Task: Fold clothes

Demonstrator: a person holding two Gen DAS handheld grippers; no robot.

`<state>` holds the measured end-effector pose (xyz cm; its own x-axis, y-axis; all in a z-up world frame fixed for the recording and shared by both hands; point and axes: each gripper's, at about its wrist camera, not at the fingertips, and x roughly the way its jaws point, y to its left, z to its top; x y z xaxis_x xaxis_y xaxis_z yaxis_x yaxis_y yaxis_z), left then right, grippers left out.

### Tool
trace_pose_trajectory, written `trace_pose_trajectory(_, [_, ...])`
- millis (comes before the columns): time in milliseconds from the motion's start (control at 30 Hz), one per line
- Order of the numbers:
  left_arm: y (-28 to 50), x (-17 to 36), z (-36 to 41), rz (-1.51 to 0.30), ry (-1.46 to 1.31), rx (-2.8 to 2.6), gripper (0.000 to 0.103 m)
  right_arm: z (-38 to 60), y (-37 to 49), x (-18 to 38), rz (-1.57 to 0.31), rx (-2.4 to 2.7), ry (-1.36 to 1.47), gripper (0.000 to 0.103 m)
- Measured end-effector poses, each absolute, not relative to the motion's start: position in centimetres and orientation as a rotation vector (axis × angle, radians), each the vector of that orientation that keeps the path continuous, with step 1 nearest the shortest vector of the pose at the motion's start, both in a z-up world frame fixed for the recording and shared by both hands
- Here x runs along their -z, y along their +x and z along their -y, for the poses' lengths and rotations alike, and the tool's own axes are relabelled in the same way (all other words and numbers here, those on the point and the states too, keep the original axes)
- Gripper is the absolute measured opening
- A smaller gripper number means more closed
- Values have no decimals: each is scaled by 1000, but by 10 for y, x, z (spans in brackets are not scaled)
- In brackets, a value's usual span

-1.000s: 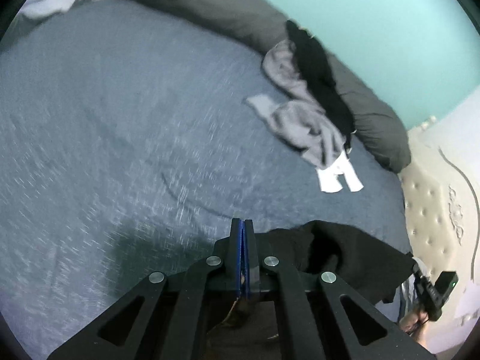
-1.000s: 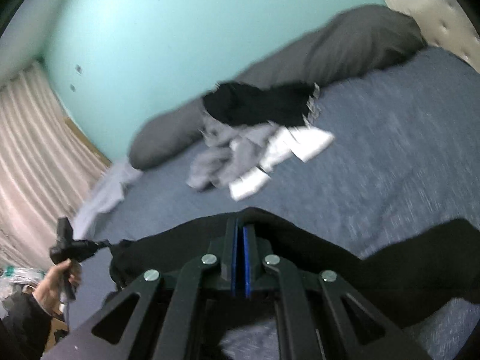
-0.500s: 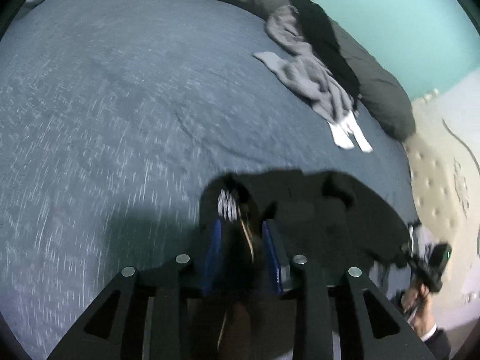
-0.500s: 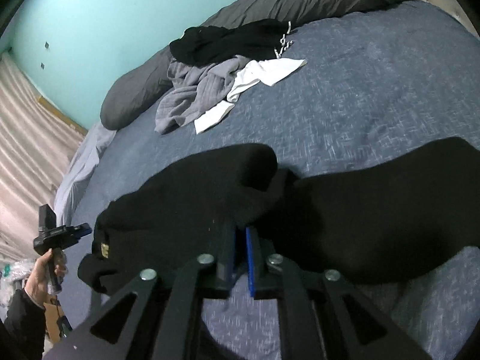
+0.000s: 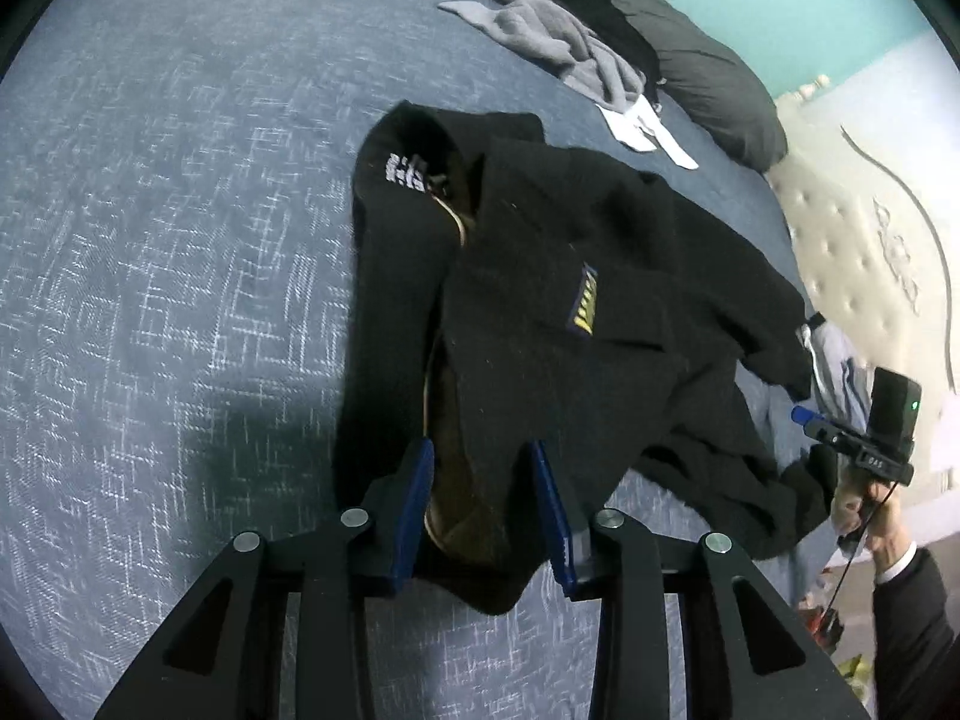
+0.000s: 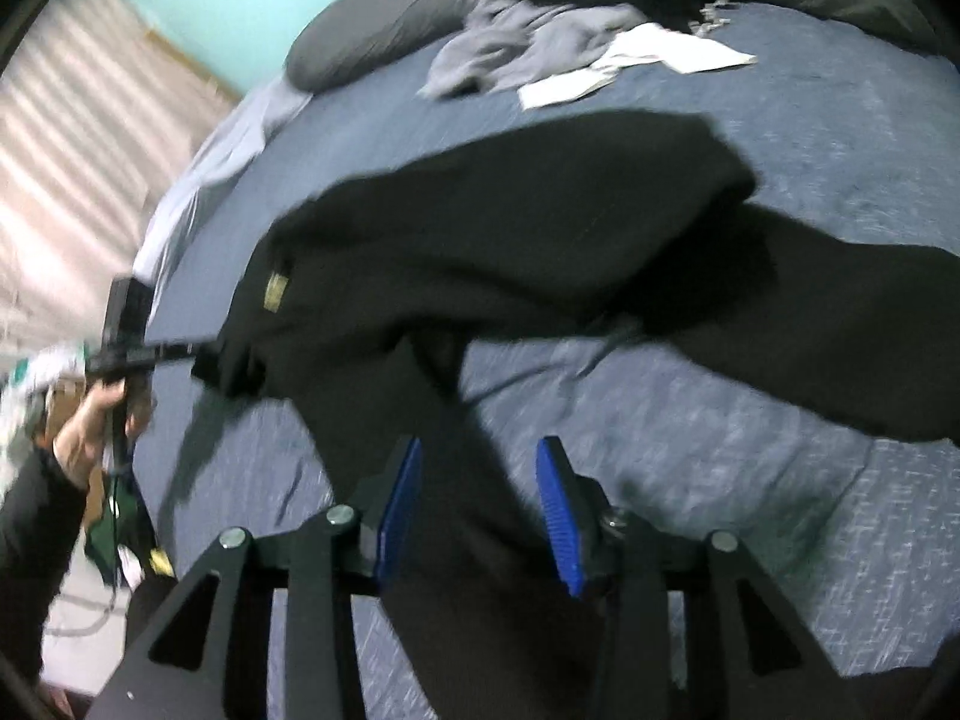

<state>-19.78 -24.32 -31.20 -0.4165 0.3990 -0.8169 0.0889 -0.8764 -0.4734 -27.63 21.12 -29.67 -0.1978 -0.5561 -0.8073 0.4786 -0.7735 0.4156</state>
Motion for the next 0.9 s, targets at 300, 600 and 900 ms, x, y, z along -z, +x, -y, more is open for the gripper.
trace_pose_trajectory(300, [-187,297,237,560,-1561,-2477,4,-166,-252,319,-207,1981,1433,43])
trace_pose_trajectory(600, [-187,254,258,597,-1462,-2577,3,-168,-252,311,-333,2075,1325,5])
trace_pose_trajectory(900, [-215,243,269,653,-1470,-2620,3,-195,-280,279,-267,2208,1274,4])
